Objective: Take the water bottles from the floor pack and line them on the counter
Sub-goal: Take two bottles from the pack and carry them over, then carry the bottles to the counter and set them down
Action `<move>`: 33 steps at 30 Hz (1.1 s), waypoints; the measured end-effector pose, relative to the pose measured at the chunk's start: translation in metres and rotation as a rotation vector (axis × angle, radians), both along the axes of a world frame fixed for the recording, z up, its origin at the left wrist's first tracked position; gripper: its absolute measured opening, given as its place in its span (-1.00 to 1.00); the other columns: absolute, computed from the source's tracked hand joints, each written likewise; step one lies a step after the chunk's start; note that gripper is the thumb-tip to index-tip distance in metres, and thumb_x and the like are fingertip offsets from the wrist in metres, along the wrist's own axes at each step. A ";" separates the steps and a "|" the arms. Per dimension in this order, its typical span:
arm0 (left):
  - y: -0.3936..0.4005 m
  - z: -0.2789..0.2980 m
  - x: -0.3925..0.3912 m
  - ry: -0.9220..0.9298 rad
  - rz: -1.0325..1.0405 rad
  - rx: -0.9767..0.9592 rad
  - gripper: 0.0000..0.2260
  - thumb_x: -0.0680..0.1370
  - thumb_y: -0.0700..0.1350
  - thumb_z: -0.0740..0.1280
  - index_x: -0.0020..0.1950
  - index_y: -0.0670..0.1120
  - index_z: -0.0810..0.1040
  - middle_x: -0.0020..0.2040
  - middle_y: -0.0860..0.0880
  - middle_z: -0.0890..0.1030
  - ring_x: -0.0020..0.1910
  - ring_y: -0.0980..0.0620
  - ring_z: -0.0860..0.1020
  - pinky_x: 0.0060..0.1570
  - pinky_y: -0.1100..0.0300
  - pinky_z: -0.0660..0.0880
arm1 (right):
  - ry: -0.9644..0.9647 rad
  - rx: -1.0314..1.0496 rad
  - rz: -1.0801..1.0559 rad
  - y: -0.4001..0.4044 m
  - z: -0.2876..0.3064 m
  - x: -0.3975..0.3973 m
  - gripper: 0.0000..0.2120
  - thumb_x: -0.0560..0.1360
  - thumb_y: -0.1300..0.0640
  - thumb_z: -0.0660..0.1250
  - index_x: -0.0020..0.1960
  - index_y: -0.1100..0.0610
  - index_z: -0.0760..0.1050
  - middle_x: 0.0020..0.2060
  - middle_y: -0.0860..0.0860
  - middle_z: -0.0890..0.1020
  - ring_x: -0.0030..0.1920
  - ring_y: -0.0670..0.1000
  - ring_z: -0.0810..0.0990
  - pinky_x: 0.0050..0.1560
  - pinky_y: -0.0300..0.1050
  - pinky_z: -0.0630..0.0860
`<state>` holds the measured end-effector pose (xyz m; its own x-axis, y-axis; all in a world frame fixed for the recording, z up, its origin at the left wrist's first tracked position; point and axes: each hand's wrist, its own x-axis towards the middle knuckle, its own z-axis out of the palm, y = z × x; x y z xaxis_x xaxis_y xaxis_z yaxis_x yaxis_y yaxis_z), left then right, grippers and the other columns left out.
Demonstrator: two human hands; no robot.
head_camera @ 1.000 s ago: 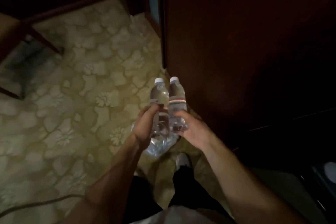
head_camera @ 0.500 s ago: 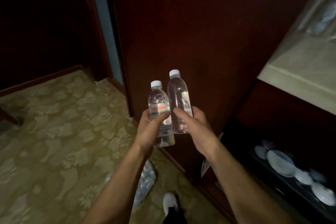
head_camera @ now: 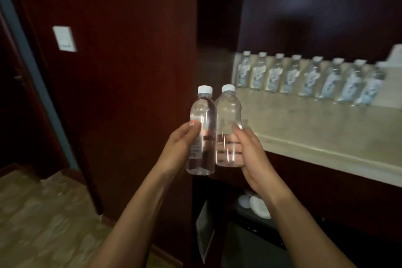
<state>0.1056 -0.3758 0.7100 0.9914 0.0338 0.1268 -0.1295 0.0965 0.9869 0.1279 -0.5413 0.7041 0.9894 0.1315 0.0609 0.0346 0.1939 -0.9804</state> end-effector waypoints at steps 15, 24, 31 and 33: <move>-0.339 0.049 0.075 -0.194 -0.271 -0.044 -0.59 0.60 -0.12 0.37 0.41 0.02 0.33 0.14 -0.08 0.68 -0.04 0.03 0.73 -0.17 0.16 0.65 | -0.325 -0.140 -0.284 -0.317 0.054 0.030 -0.44 0.59 -0.04 0.28 0.52 -0.28 0.15 0.30 -0.22 0.54 0.24 -0.16 0.59 0.19 -0.11 0.57; -0.417 0.048 0.148 -0.181 -0.401 0.185 -0.43 0.53 -0.09 0.48 0.45 0.08 0.30 0.19 0.07 0.65 0.15 0.09 0.65 0.16 -0.04 0.62 | -0.281 -0.215 -0.448 -0.411 0.058 0.075 -0.42 0.50 0.16 0.43 0.44 -0.03 0.29 0.13 -0.05 0.63 0.02 -0.15 0.68 -0.16 -0.25 0.62; -0.472 0.036 0.212 -0.201 -0.282 0.338 -0.52 0.25 -0.04 0.66 0.02 0.09 0.46 -0.02 0.01 0.68 -0.05 0.07 0.68 -0.03 0.06 0.66 | -0.178 -0.149 -0.554 -0.459 0.042 0.117 -0.51 0.40 0.32 0.49 0.25 0.08 0.43 0.12 0.08 0.66 0.04 0.01 0.70 -0.15 -0.19 0.62; -0.485 0.030 0.228 -0.238 -0.274 0.374 -0.37 0.12 0.18 0.58 0.10 0.09 0.47 0.05 0.02 0.66 0.01 0.03 0.66 0.02 -0.08 0.64 | -0.144 -0.140 -0.565 -0.470 0.040 0.125 -0.50 0.37 0.31 0.51 0.21 0.03 0.42 0.12 0.06 0.67 0.02 0.00 0.71 -0.15 -0.16 0.63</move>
